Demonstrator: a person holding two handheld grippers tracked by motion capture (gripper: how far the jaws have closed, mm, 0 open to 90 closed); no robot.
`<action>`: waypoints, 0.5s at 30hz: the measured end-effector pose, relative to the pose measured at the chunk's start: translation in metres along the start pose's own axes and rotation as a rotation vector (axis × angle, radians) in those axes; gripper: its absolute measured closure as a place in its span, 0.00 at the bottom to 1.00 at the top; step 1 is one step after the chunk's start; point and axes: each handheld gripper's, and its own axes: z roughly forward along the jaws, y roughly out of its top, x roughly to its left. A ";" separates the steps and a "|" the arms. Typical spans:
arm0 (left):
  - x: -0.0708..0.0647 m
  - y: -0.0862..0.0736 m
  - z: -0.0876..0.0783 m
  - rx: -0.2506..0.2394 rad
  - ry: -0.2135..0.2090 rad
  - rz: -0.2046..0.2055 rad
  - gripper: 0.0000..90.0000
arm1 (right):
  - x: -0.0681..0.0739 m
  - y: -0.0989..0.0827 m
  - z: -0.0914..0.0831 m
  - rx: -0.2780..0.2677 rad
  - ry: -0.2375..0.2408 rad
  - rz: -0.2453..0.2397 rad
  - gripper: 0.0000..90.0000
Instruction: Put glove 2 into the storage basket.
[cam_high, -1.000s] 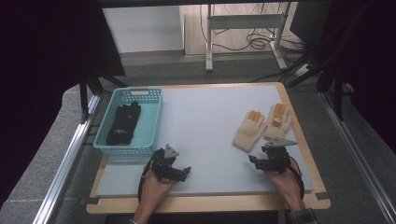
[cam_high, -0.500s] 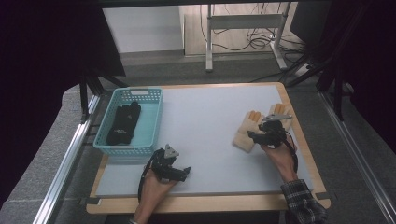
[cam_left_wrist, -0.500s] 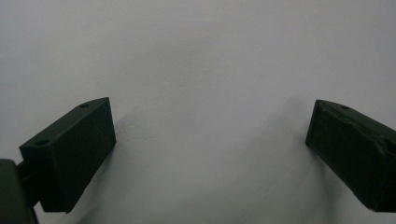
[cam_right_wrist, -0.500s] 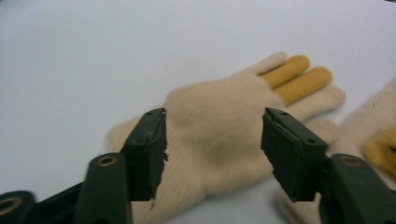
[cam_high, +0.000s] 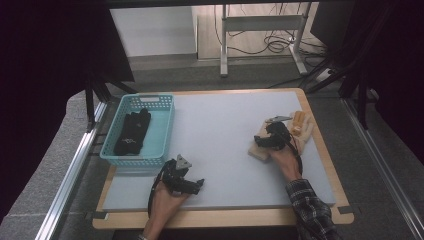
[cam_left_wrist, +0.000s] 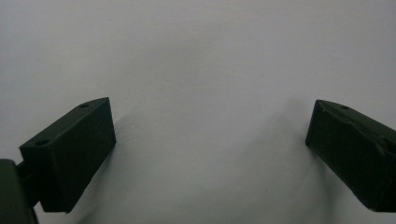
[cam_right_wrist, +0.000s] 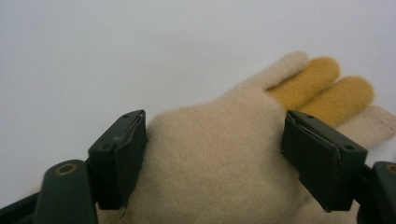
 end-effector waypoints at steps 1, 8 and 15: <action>0.000 0.000 0.000 0.000 -0.001 0.001 0.02 | 0.002 0.000 0.001 0.009 -0.013 -0.017 0.28; 0.000 0.000 0.000 -0.001 -0.001 0.002 0.02 | 0.000 -0.003 -0.003 0.015 0.028 -0.012 0.55; 0.000 0.000 0.000 0.002 -0.002 0.001 0.02 | 0.000 -0.001 -0.016 -0.019 0.058 -0.051 0.58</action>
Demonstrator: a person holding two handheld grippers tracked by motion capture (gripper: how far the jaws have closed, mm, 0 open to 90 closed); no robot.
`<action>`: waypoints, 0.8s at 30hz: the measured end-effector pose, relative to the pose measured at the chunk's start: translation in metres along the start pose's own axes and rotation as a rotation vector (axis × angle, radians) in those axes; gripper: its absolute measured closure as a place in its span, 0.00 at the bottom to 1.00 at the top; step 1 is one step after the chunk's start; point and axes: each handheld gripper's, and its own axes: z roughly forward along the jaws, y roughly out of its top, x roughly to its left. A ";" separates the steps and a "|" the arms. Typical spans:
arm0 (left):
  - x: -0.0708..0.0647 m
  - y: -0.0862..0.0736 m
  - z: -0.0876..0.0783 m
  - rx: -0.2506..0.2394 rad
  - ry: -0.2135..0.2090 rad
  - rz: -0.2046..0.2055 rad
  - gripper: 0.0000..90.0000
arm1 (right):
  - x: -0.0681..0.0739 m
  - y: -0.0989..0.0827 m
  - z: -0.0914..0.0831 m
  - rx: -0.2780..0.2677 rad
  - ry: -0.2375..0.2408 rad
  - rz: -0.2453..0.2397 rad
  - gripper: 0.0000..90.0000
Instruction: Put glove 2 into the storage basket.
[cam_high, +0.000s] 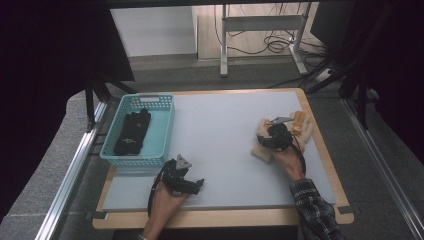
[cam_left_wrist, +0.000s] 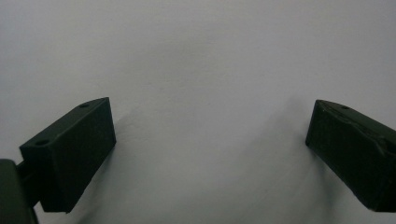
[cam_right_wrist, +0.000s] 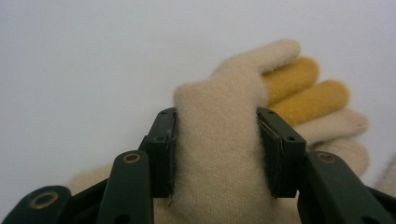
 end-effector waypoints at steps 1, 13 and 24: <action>0.000 0.000 0.000 0.000 0.000 0.000 0.02 | 0.002 0.001 -0.004 -0.012 0.006 -0.002 0.58; 0.000 0.000 0.000 0.001 0.001 0.003 0.02 | 0.055 0.025 -0.047 -0.097 0.166 -0.107 0.56; 0.000 0.000 0.000 0.000 0.002 0.003 0.02 | 0.119 0.024 -0.021 -0.077 0.263 -0.211 0.53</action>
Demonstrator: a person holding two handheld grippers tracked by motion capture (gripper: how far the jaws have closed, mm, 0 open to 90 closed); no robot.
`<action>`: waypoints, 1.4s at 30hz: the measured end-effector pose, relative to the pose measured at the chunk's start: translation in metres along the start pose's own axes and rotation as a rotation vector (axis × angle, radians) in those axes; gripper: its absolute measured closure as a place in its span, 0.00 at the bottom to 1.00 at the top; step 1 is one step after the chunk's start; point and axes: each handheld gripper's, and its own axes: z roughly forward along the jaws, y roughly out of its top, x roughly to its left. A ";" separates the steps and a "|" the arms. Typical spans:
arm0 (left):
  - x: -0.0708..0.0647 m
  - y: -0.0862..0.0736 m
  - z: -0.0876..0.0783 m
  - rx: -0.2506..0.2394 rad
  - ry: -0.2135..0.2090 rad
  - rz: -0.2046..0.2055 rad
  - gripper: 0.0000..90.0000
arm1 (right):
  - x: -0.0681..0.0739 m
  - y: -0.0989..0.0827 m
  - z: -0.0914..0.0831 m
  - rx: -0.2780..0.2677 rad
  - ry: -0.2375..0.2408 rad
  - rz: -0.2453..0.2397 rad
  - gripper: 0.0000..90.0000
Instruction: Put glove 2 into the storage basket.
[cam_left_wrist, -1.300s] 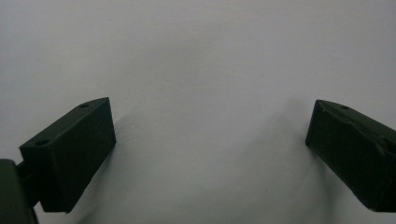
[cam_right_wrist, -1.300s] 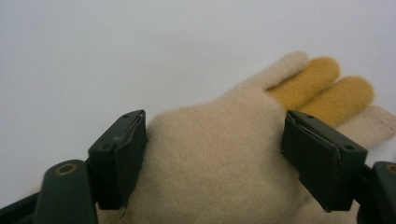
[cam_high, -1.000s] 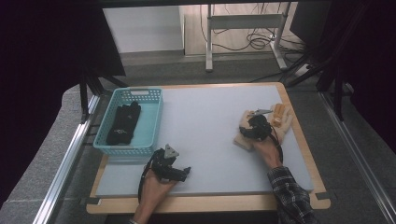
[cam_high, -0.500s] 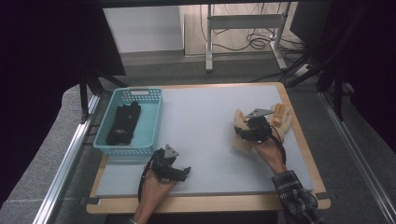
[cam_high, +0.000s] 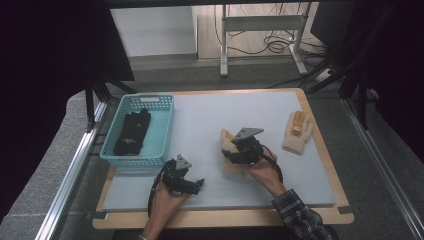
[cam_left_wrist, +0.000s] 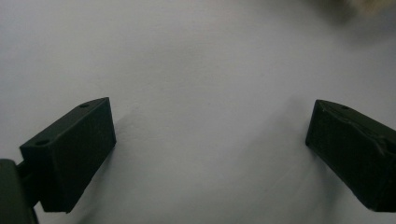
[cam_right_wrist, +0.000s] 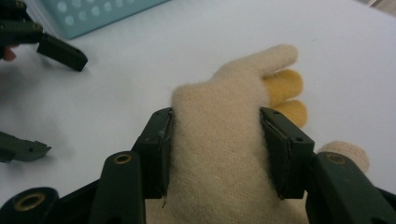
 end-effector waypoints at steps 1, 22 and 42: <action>0.000 0.000 0.000 0.000 -0.002 -0.002 0.02 | 0.002 -0.001 0.003 0.007 0.002 -0.005 0.52; 0.000 0.000 0.000 0.000 -0.001 -0.001 0.02 | -0.054 -0.033 -0.017 0.013 -0.056 0.153 0.50; 0.000 0.000 0.000 -0.001 -0.002 -0.004 0.02 | -0.155 -0.071 -0.091 0.033 -0.281 0.300 0.77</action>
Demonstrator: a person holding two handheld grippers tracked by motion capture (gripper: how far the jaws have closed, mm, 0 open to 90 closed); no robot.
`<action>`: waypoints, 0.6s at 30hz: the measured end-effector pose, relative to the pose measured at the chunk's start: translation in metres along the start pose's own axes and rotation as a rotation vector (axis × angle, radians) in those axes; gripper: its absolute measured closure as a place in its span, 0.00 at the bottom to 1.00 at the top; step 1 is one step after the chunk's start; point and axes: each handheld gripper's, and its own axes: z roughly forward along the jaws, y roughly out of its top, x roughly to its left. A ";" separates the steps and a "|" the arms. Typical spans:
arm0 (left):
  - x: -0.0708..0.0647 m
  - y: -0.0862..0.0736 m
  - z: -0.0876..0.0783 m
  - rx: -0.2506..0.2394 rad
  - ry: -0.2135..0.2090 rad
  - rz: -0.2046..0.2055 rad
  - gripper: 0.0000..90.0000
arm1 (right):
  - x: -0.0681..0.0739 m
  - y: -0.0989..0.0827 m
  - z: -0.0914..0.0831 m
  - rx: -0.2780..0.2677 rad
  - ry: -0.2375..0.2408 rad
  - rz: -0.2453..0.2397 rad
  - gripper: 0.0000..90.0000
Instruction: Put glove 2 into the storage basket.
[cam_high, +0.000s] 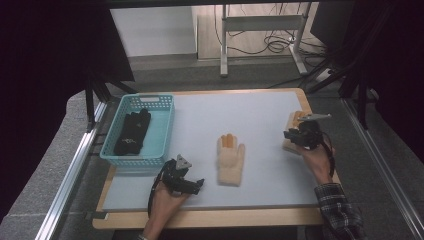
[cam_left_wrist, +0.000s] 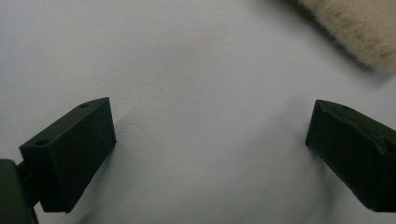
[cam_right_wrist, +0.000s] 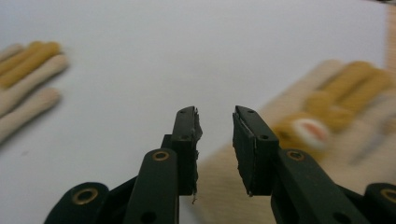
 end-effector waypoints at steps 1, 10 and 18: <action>0.000 0.000 0.000 0.001 0.000 0.003 0.02 | -0.005 0.001 -0.002 -0.001 -0.014 0.004 0.77; 0.000 0.000 0.000 0.000 -0.001 0.004 0.02 | -0.033 0.001 0.007 0.001 -0.123 0.019 0.58; 0.000 0.000 0.000 0.000 -0.001 0.004 0.02 | -0.043 -0.005 0.037 0.034 -0.129 0.031 0.45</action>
